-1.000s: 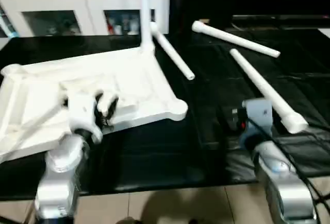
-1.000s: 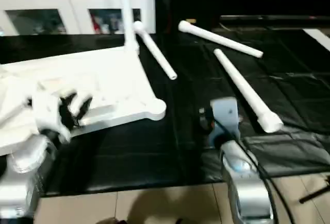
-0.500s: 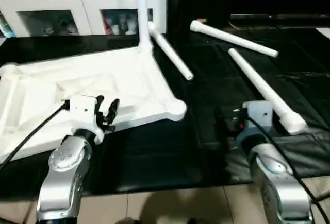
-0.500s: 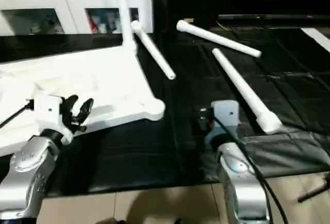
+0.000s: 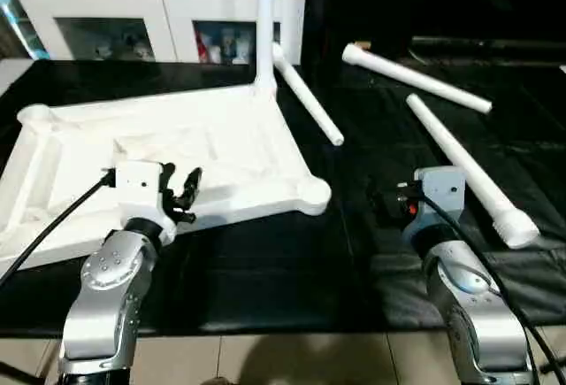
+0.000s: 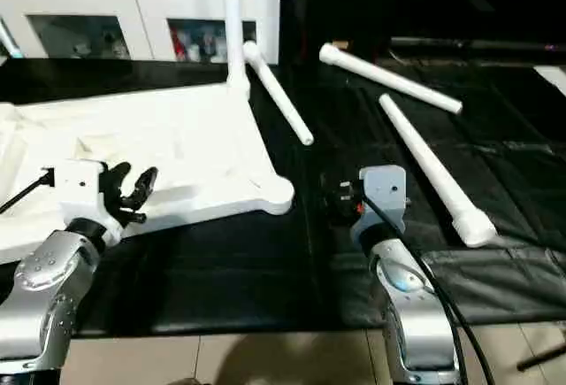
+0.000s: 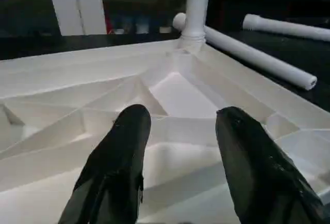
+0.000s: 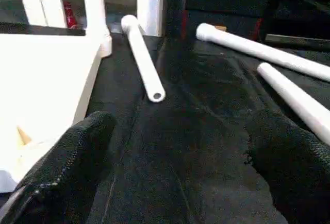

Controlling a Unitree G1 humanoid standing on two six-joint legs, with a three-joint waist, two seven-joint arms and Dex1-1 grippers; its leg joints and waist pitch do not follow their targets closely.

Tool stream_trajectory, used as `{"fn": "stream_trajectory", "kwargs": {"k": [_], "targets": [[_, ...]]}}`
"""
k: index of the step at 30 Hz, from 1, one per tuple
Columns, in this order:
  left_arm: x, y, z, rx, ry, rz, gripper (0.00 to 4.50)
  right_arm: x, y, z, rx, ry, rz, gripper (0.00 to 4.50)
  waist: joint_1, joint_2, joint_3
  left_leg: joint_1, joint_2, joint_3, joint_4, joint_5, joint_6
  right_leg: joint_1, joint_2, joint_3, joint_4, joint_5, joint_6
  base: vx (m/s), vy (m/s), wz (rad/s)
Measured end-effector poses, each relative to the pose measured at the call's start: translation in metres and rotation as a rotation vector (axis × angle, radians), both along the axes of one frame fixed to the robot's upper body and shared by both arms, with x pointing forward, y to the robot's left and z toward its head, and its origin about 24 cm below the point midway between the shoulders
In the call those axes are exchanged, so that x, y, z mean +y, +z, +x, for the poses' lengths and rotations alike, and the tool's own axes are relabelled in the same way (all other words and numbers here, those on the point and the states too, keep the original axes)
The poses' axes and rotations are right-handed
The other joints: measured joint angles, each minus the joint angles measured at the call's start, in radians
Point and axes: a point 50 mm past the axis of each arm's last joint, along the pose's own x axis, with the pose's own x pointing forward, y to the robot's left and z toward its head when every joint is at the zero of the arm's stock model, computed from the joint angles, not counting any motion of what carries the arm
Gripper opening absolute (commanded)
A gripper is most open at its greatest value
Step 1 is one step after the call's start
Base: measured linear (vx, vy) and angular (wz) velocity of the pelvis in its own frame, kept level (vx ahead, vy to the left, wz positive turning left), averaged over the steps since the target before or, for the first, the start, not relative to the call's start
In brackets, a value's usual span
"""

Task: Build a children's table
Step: Insert table leg to table base

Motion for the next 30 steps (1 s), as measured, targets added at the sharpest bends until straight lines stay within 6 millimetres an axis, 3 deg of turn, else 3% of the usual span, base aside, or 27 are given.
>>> {"fn": "stream_trajectory", "kwargs": {"k": [3, 4, 5, 6, 7, 9, 10, 11, 12, 13, 14, 15, 16, 17, 18, 19, 20, 21, 22, 23, 24, 25, 26, 27, 28, 29, 30], "targets": [[0.000, 0.000, 0.000, 0.000, 0.001, 0.000, 2.34, 0.000, 0.000, 0.000, 0.001, 0.002, 0.003, 4.50, 0.001, 0.004, 0.002, -0.002, 0.004, -0.006, 0.016, -0.011, 0.006, 0.036, -0.013, -0.037, -0.004, -0.013, 0.011, 0.069, -0.005, 0.49], [0.000, 0.000, 0.000, 0.000, 0.002, 0.000, 2.34, 0.001, -0.001, 0.000, 0.002, 0.003, 0.004, 4.50, -0.003, 0.005, 0.002, 0.006, 0.002, -0.009, 0.017, -0.014, 0.009, 0.039, -0.011, -0.034, -0.005, -0.023, 0.014, 0.106, 0.014, 0.50], [0.002, 0.000, -0.001, 0.003, 0.007, 0.002, 2.34, 0.002, 0.000, 0.001, 0.002, 0.004, 0.010, 4.50, -0.002, 0.002, 0.002, 0.010, 0.003, -0.004, 0.017, -0.020, 0.011, 0.036, 0.001, -0.012, -0.004, -0.035, 0.013, 0.126, 0.020, 0.27], [0.005, -0.001, -0.002, 0.012, 0.020, 0.007, 2.34, 0.007, 0.001, 0.003, -0.002, 0.012, 0.026, 4.50, -0.001, 0.003, 0.003, 0.021, -0.003, -0.003, 0.016, -0.029, 0.011, 0.036, 0.018, 0.028, 0.005, -0.047, -0.003, 0.126, 0.020, 0.27], [0.007, -0.001, -0.002, 0.012, 0.031, 0.009, 2.34, 0.008, 0.001, 0.003, -0.001, 0.020, 0.031, 4.50, -0.005, 0.002, 0.002, 0.030, -0.009, -0.002, 0.016, -0.036, 0.013, 0.035, 0.028, 0.054, 0.016, -0.052, -0.018, 0.126, 0.019, 0.04], [0.008, 0.001, -0.001, 0.008, 0.037, 0.012, 2.34, 0.008, 0.000, 0.003, 0.008, 0.024, 0.029, 4.50, -0.017, -0.013, -0.004, 0.050, -0.028, 0.005, 0.015, -0.050, 0.013, 0.030, 0.028, 0.104, 0.051, -0.072, -0.015, 0.139, -0.002, 0.08], [0.008, 0.000, -0.001, 0.009, 0.035, 0.008, 2.34, 0.007, 0.001, 0.003, 0.008, 0.023, 0.026, 4.50, -0.020, -0.016, -0.007, 0.051, -0.030, 0.011, 0.014, -0.053, 0.013, 0.037, 0.026, 0.112, 0.051, -0.079, 0.001, 0.123, -0.034, 0.04], [0.006, 0.001, -0.001, 0.007, 0.030, 0.005, 2.34, 0.005, 0.000, 0.003, 0.009, 0.018, 0.021, 4.50, -0.019, -0.015, -0.010, 0.045, -0.028, 0.014, 0.011, -0.055, 0.016, 0.039, 0.028, 0.114, 0.049, -0.080, 0.007, 0.104, -0.046, 0.03], [-0.002, 0.001, 0.001, 0.006, 0.004, -0.009, 2.34, 0.000, -0.002, 0.002, 0.018, 0.003, 0.017, 4.50, 0.000, -0.007, -0.016, 0.027, -0.021, 0.019, 0.045, -0.075, 0.065, 0.040, 0.032, 0.114, 0.037, -0.081, 0.008, 0.104, -0.046, 0.03], [-0.007, 0.002, 0.002, 0.003, -0.011, -0.018, 2.34, -0.004, -0.003, 0.002, 0.024, -0.011, 0.013, 4.50, 0.011, -0.005, -0.019, 0.011, -0.018, 0.018, 0.070, -0.081, 0.084, 0.041, 0.035, 0.114, 0.035, -0.082, 0.007, 0.107, -0.039, -0.04], [-0.008, 0.002, 0.002, 0.001, -0.016, -0.020, 2.34, -0.006, -0.002, 0.002, 0.022, -0.021, 0.012, 4.50, 0.017, 0.002, -0.024, -0.006, -0.009, 0.017, 0.070, -0.071, 0.099, 0.043, 0.042, 0.113, 0.031, -0.086, 0.010, 0.109, -0.011, -0.07], [-0.007, 0.003, 0.001, -0.003, -0.013, -0.016, 2.34, -0.006, -0.002, 0.002, 0.022, -0.023, 0.017, 4.50, 0.023, 0.017, -0.032, -0.015, 0.009, 0.015, 0.049, -0.054, 0.062, 0.047, 0.053, 0.099, 0.032, -0.093, 0.009, 0.109, -0.011, -0.07], [-0.004, 0.003, 0.001, -0.001, -0.003, -0.008, 2.34, -0.004, -0.002, 0.003, 0.022, -0.018, 0.027, 4.50, 0.017, 0.017, -0.033, -0.003, 0.011, 0.006, 0.050, -0.059, 0.027, 0.045, 0.055, 0.097, 0.040, -0.102, 0.012, 0.167, 0.014, 0.02], [0.000, 0.002, 0.000, 0.005, 0.009, -0.001, 2.34, 0.001, -0.002, 0.003, 0.020, -0.003, 0.037, 4.50, 0.009, 0.012, -0.034, 0.002, 0.005, 0.006, 0.050, -0.064, 0.024, 0.036, 0.051, 0.099, 0.057, -0.111, 0.000, 0.174, 0.012, -0.02], [0.006, 0.002, -0.001, 0.011, 0.032, 0.004, 2.34, 0.010, 0.000, 0.005, 0.013, 0.027, 0.048, 4.50, 0.001, 0.006, -0.035, 0.008, -0.004, 0.006, 0.050, -0.069, 0.029, 0.003, 0.042, 0.109, 0.125, -0.117, -0.012, 0.174, 0.012, -0.02], [0.007, 0.002, -0.001, 0.014, 0.036, 0.005, 2.34, 0.011, 0.000, 0.004, 0.014, 0.030, 0.049, 4.50, -0.002, 0.006, -0.035, 0.013, -0.006, 0.007, 0.050, -0.073, 0.031, -0.021, 0.043, 0.118, 0.160, -0.117, -0.008, 0.098, 0.002, -0.02], [0.007, 0.002, -0.001, 0.012, 0.036, 0.005, 2.34, 0.010, 0.000, 0.004, 0.015, 0.028, 0.047, 4.50, -0.003, 0.003, -0.034, 0.019, -0.010, 0.012, 0.049, -0.075, 0.032, -0.045, 0.044, 0.128, 0.173, -0.116, 0.003, 0.000, 0.000, 0.00], [0.006, 0.003, 0.000, 0.010, 0.033, 0.004, 2.34, 0.008, 0.000, 0.004, 0.016, 0.024, 0.043, 4.50, -0.003, -0.010, -0.033, 0.029, -0.020, 0.019, 0.048, -0.078, 0.028, -0.070, 0.037, 0.139, 0.154, -0.105, 0.013, 0.000, 0.000, 0.00], [0.005, 0.003, 0.000, 0.009, 0.030, 0.002, 2.34, 0.007, -0.001, 0.004, 0.018, 0.020, 0.040, 4.50, 0.000, -0.033, -0.030, 0.037, -0.034, 0.031, 0.048, -0.083, 0.021, -0.069, 0.025, 0.158, 0.114, -0.062, 0.012, 0.028, -0.074, 0.01], [0.003, 0.001, 0.000, 0.016, 0.027, -0.007, 2.34, 0.003, -0.002, 0.003, 0.024, 0.009, 0.033, 4.50, 0.006, -0.036, -0.026, 0.041, -0.035, 0.037, 0.051, -0.090, 0.032, -0.060, 0.027, 0.162, 0.120, -0.070, 0.004, 0.030, -0.094, 0.01], [-0.005, -0.001, 0.000, 0.022, -0.001, -0.016, 2.34, -0.002, -0.004, 0.002, 0.035, -0.009, 0.029, 4.50, 0.024, -0.030, -0.025, 0.039, -0.033, 0.031, 0.074, -0.113, 0.073, -0.047, 0.030, 0.163, 0.104, -0.069, 0.002, 0.030, -0.094, 0.01], [-0.009, -0.001, 0.001, 0.022, -0.014, -0.018, 2.34, -0.006, -0.004, 0.002, 0.036, -0.023, 0.025, 4.50, 0.029, -0.031, -0.023, 0.032, -0.034, 0.029, 0.096, -0.117, 0.079, -0.037, 0.031, 0.163, 0.096, -0.068, 0.001, 0.027, -0.068, -0.03], [-0.009, -0.001, 0.001, 0.022, -0.015, -0.018, 2.34, -0.008, -0.004, 0.002, 0.037, -0.031, 0.025, 4.50, 0.033, -0.028, -0.024, 0.029, -0.033, 0.026, 0.102, -0.115, 0.075, -0.025, 0.032, 0.162, 0.088, -0.068, 0.001, 0.000, 0.000, 0.00], [-0.009, 0.000, 0.001, 0.020, -0.014, -0.019, 2.34, -0.008, -0.003, 0.002, 0.034, -0.030, 0.026, 4.50, 0.039, -0.023, -0.024, 0.028, -0.019, 0.022, 0.076, -0.113, 0.073, -0.012, 0.042, 0.155, 0.076, -0.068, 0.001, 0.000, 0.000, 0.00], [-0.008, 0.001, 0.001, 0.016, -0.014, -0.017, 2.34, -0.007, -0.002, 0.003, 0.031, -0.027, 0.028, 4.50, 0.042, 0.000, -0.026, 0.032, 0.000, 0.021, 0.052, -0.095, 0.048, -0.001, 0.053, 0.142, 0.069, -0.067, 0.000, 0.000, 0.000, 0.00], [-0.006, 0.002, 0.001, 0.015, -0.010, -0.012, 2.34, -0.005, -0.003, 0.003, 0.034, -0.022, 0.028, 4.50, 0.042, 0.007, -0.025, 0.040, 0.014, 0.023, 0.048, -0.069, 0.003, 0.010, 0.056, 0.133, 0.066, -0.068, 0.002, 0.072, 0.071, 0.04], [-0.002, 0.002, 0.001, 0.013, 0.001, -0.004, 2.34, -0.001, -0.003, 0.003, 0.034, -0.007, 0.034, 4.50, 0.032, 0.006, -0.023, 0.050, 0.017, 0.023, 0.045, -0.071, -0.012, 0.012, 0.058, 0.130, 0.058, -0.070, -0.003, 0.072, 0.071, 0.04]]}}
